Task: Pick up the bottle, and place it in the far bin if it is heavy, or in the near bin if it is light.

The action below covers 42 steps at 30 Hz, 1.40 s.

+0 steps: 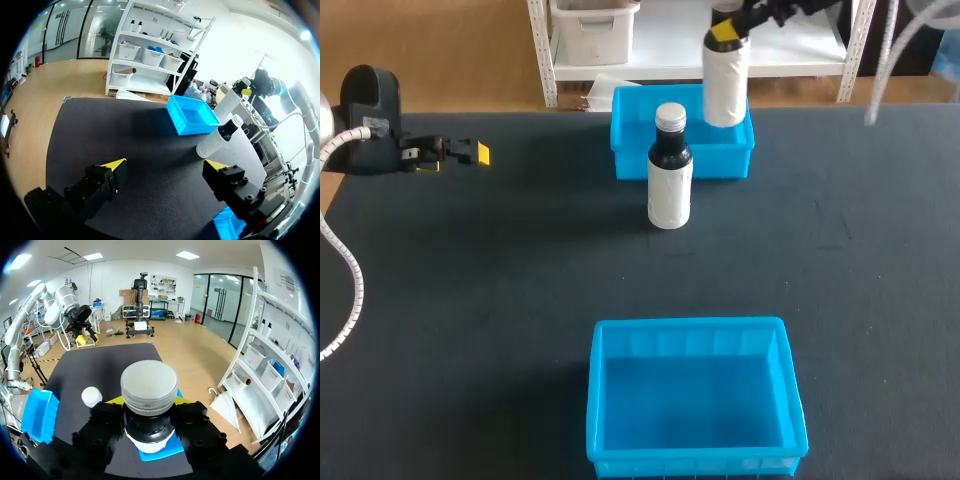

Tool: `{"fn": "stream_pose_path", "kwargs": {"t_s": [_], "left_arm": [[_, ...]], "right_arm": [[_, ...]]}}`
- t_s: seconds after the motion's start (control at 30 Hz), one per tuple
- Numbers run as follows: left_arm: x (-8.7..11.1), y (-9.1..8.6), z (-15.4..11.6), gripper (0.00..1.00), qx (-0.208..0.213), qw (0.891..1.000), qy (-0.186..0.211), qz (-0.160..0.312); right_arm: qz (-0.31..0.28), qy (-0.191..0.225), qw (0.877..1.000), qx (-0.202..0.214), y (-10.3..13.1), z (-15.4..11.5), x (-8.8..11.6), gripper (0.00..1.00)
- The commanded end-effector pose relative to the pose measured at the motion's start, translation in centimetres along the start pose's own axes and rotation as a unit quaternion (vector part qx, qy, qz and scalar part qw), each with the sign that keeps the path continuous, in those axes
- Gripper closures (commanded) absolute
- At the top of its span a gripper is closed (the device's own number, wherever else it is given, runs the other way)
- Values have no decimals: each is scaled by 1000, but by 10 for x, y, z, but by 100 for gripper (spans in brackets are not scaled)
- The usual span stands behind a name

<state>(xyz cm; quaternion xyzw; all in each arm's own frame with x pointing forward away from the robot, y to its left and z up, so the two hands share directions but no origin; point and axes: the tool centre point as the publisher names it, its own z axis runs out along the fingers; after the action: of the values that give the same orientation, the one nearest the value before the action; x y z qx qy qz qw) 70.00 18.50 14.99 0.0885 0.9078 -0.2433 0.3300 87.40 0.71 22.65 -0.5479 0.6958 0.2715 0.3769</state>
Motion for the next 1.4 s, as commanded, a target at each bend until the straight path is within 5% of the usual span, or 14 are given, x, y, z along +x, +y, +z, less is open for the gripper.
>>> {"fn": "stream_pose_path", "kwargs": {"t_s": [0.03, 0.77, 1.4], "left_arm": [[0, 0, 0, 0, 0, 1000, 0, 0], [0, 0, 0, 0, 0, 1000, 0, 0], [0, 0, 0, 0, 0, 1000, 0, 0]], "right_arm": [[-1, 0, 1000, -13, -24, 26, -7, 95], [1, -19, 998, -52, -28, 116, -7, 92], [-5, -28, 997, -67, -29, 155, 17, 89]]}}
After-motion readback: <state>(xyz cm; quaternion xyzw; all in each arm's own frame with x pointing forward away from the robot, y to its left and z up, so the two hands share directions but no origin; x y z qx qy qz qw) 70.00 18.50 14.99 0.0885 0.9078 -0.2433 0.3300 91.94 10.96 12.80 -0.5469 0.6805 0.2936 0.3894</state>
